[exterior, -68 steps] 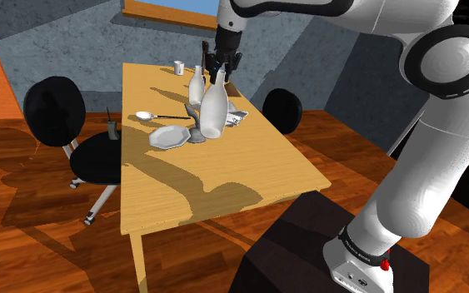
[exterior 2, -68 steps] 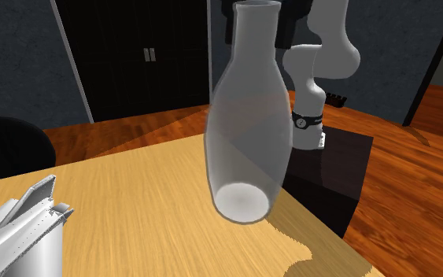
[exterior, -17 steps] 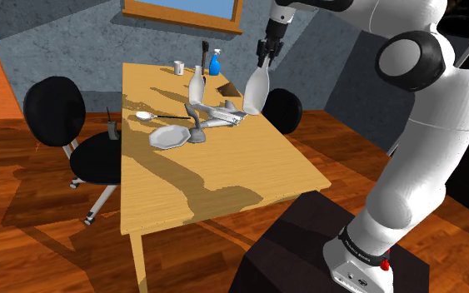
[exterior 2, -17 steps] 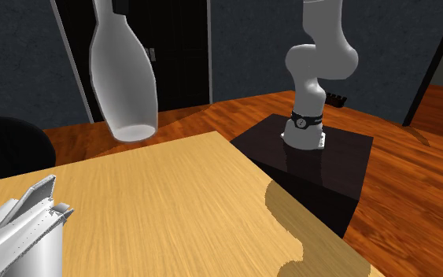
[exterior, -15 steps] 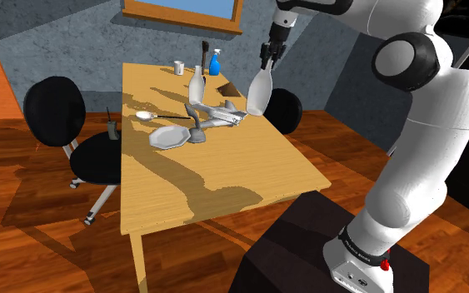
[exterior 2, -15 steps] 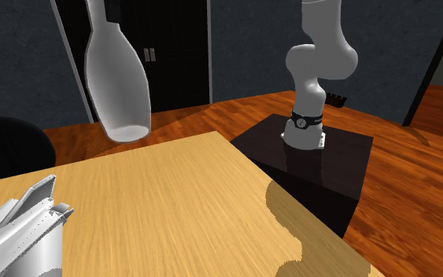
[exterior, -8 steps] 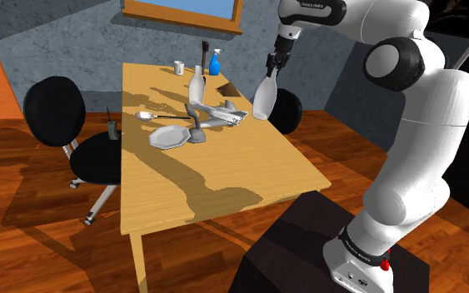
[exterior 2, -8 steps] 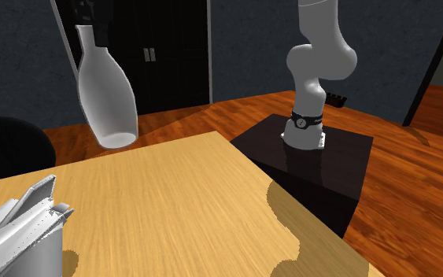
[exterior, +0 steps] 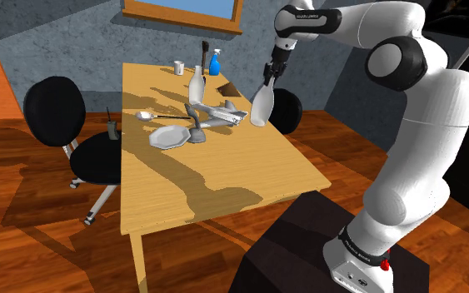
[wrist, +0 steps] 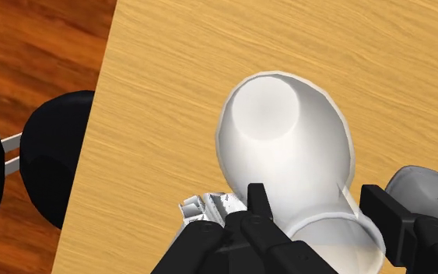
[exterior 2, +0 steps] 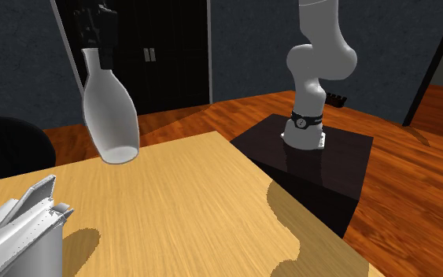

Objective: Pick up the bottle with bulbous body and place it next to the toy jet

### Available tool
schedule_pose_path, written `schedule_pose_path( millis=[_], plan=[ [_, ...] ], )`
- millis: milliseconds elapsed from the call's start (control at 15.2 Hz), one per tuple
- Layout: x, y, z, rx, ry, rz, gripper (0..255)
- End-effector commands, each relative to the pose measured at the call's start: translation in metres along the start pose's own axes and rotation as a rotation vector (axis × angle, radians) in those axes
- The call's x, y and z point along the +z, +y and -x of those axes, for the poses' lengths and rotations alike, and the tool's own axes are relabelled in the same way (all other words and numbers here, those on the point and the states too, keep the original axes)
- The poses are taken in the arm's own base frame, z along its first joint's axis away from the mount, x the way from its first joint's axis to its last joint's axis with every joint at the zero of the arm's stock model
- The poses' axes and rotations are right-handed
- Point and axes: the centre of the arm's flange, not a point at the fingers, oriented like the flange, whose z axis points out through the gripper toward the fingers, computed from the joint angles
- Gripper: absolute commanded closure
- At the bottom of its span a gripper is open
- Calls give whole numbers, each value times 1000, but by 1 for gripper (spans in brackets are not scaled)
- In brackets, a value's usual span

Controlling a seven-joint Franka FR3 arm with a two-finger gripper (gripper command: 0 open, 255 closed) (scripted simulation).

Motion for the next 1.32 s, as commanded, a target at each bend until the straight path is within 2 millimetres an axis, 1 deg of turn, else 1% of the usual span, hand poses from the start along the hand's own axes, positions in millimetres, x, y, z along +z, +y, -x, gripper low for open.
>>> schedule_pose_path(
  millis=[0,1188,1254],
  plan=[
    [11,0,2,0,1,0,255],
    [106,-2,13,0,1,0,255],
    [108,-3,13,0,1,0,255]
  ],
)
